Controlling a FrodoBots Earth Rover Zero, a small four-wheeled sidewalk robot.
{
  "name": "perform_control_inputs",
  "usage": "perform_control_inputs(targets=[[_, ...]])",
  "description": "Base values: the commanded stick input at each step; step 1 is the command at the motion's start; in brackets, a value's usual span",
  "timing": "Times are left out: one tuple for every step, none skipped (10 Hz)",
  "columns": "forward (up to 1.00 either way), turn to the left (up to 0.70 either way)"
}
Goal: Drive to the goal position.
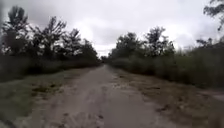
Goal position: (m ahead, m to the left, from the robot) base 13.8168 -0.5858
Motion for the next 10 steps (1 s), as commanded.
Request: perform_control_inputs(targets=[[0.70,0.00],[0.70,0.00],[0.70,0.00],[0.70,0.00],[0.70,0.00],[0.70,0.20],[0.70,0.35],[0.70,0.17],[0.70,0.00],[0.70,0.00]])
